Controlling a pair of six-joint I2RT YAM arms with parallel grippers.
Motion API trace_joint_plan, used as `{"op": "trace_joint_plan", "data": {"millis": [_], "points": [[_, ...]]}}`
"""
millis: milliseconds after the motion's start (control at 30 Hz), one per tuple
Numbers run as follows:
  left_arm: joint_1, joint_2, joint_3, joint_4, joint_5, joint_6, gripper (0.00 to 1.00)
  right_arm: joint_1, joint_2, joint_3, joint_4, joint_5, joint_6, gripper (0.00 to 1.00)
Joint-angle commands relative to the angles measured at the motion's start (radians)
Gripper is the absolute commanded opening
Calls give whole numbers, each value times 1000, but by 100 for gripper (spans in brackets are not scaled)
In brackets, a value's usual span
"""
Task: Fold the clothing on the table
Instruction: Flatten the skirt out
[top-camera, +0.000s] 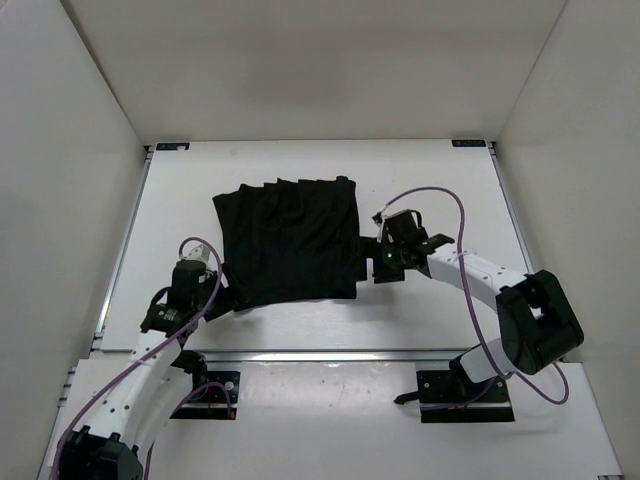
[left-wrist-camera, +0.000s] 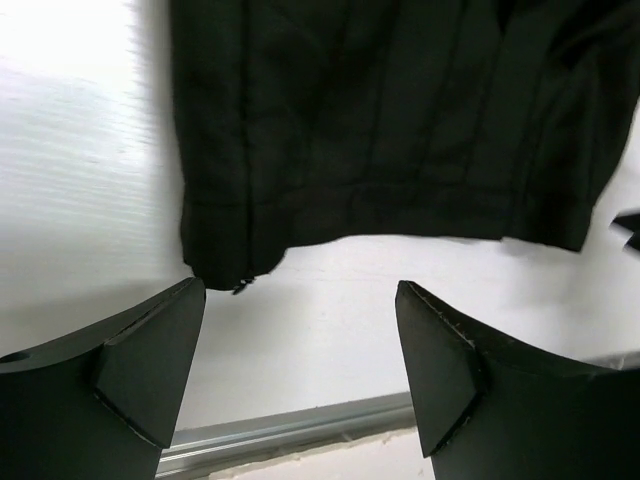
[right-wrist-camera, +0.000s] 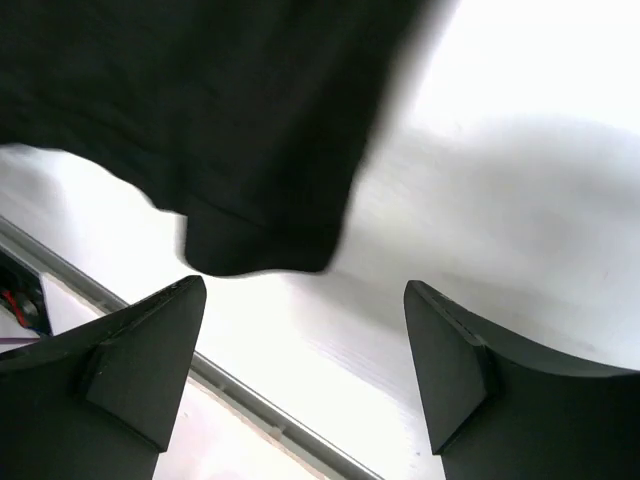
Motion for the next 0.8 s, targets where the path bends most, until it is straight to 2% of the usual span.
{"op": "trace_joint_plan", "data": {"millis": [0, 333, 400, 500, 767], "points": [[6, 2, -9, -19, -99, -57, 88, -15, -11, -62, 81, -44, 49, 77], [12, 85, -67, 137, -87, -81, 85, -12, 48, -131, 164, -119, 85, 77], [-8, 123, -55, 138, -116, -69, 81, -23, 52, -139, 174, -127, 83, 77], [-8, 174, -27, 162, -130, -47, 68, -23, 40, -141, 187, -130, 92, 77], [-53, 329, 80, 173, -167, 54, 68, -24, 63, -144, 178, -130, 66, 77]]}}
